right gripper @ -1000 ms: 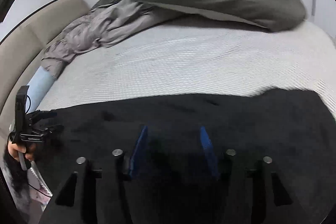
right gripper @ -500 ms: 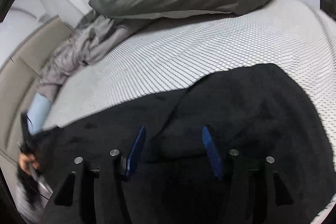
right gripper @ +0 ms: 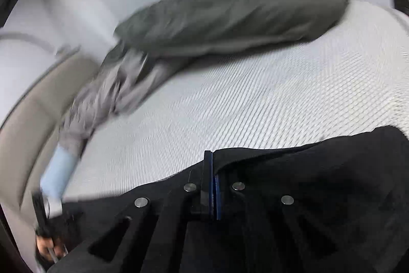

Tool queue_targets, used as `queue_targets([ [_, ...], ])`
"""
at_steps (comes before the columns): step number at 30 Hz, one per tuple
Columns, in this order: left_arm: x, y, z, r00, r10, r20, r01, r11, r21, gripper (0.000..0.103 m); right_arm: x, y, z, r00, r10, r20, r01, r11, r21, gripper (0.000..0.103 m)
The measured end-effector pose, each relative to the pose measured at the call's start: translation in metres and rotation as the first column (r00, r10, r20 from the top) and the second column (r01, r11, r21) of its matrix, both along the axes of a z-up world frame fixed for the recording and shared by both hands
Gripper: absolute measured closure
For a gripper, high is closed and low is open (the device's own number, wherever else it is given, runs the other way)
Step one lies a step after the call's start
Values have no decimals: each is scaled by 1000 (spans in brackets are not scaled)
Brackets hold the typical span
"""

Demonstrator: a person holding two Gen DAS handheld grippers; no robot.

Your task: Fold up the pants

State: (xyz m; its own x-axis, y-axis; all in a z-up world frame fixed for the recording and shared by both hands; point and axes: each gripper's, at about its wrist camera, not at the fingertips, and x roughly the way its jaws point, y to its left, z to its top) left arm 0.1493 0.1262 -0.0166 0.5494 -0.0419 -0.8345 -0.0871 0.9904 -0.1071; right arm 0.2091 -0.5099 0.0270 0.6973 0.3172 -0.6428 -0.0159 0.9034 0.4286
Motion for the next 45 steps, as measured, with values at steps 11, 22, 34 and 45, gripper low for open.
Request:
queue_targets([
  [11,-51,80,5,990,135,33,-133,990,-51,64,-42,-11,-5,991,14,-130,-10,999,31,34],
  [22,-170,203,-11,888,454,70,-397,835,-382,55,-181,-17,35,997,76,21,-76,997,-19,16],
  [34,-188,176,-28,910,414,23,-365,825,-431,57,-213,-19,20,1000,23,11,-23,999,31,16],
  [45,-157,189,-28,858,512,41,-462,805,-373,100,-201,13,-1,997,17,73,-20,999,40,16],
])
